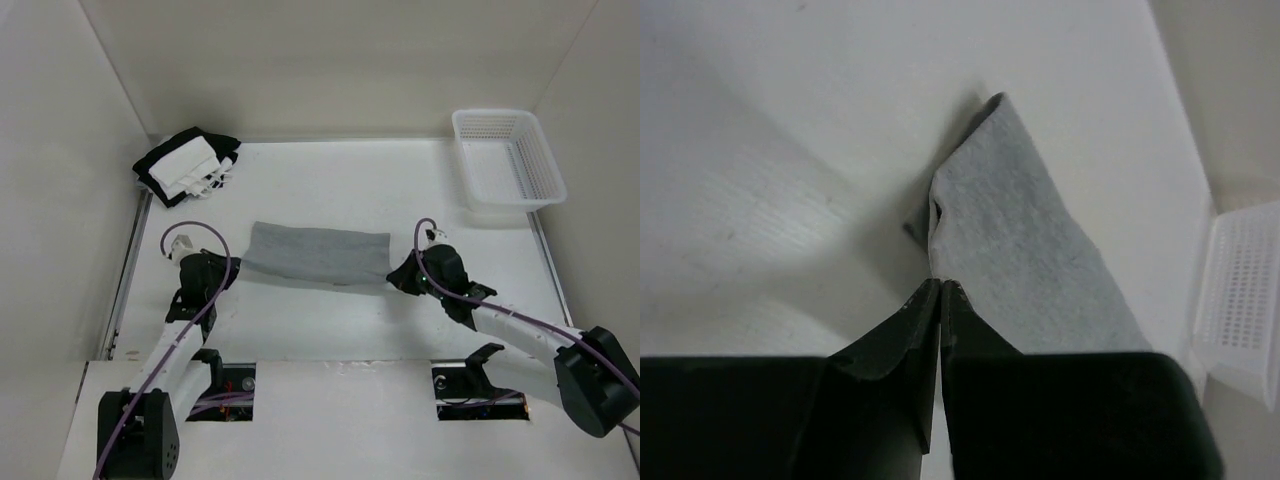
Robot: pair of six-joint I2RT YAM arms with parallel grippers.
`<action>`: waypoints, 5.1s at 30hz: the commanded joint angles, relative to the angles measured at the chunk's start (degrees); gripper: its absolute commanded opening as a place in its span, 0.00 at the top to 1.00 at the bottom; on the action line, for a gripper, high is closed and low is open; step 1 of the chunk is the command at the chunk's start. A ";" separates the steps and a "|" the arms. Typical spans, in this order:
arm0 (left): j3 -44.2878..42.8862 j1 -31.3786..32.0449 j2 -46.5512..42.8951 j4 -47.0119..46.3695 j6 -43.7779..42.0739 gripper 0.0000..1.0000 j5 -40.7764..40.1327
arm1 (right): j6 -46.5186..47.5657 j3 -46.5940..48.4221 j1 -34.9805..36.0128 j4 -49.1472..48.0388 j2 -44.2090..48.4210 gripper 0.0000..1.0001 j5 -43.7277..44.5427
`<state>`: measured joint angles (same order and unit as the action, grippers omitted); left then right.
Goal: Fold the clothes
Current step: Fold the tank top
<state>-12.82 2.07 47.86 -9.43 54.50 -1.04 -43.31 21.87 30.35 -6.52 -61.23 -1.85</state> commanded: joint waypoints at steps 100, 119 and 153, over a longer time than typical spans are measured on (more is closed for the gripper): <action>-8.01 19.25 -2.59 -3.66 -2.47 0.87 -6.87 | -0.28 43.43 18.65 -10.61 -50.30 0.64 4.48; -10.47 13.27 -6.37 -0.94 -4.14 0.86 -4.85 | -0.28 52.65 28.57 -8.08 -55.31 0.68 -3.77; 1.83 17.84 2.97 -10.97 -1.68 0.79 -8.28 | -3.02 24.10 25.33 -23.62 -37.23 0.65 -2.28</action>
<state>-10.87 20.62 57.06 -18.55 53.01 -9.58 -47.55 46.94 55.92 -26.17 -105.32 -4.08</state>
